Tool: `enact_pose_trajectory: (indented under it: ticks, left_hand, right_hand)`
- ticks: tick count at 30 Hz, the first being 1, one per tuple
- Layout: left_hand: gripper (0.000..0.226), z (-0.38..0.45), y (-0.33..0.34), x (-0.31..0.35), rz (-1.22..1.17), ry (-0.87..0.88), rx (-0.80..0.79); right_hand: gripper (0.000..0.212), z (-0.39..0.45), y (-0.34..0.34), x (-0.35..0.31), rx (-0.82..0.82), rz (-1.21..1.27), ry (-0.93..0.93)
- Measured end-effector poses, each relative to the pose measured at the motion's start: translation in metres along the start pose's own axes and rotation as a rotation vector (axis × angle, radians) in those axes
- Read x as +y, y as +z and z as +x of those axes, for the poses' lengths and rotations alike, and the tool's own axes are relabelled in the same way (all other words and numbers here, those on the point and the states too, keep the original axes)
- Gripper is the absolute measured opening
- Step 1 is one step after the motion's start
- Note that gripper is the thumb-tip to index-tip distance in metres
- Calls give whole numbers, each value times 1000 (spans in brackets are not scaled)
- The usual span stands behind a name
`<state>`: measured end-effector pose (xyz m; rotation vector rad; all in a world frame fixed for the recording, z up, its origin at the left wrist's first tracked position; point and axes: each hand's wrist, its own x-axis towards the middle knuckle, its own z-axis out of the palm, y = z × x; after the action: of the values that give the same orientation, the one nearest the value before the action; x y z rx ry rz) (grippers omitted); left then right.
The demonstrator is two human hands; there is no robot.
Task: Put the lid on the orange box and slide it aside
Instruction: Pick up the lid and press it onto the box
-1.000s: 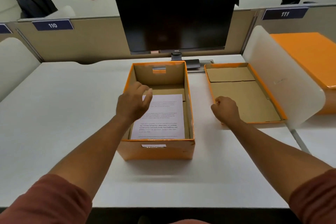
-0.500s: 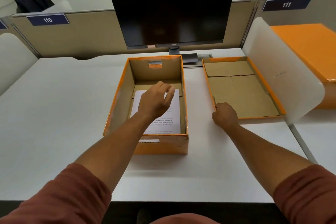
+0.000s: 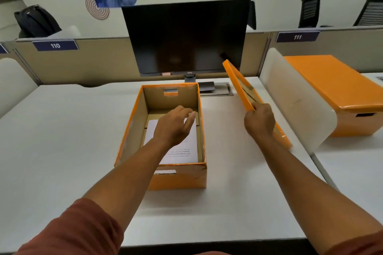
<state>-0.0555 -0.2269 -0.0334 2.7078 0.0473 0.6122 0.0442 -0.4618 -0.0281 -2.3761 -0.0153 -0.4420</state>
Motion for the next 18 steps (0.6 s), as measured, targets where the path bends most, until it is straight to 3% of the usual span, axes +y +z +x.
enact_pose_trajectory:
  ticks: [4, 12, 18]
  left_hand:
    - [39, 8, -6, 16, -43, 60, 38]
    - [43, 15, 1, 42, -56, 67, 14]
    - [47, 13, 9, 58, -296, -243, -83]
  right_hand:
    - [29, 6, -44, -20, 149, 84, 26]
    - [29, -18, -109, -49, 137, 203, -134]
    - [25, -30, -161, -86, 273, 315, -315]
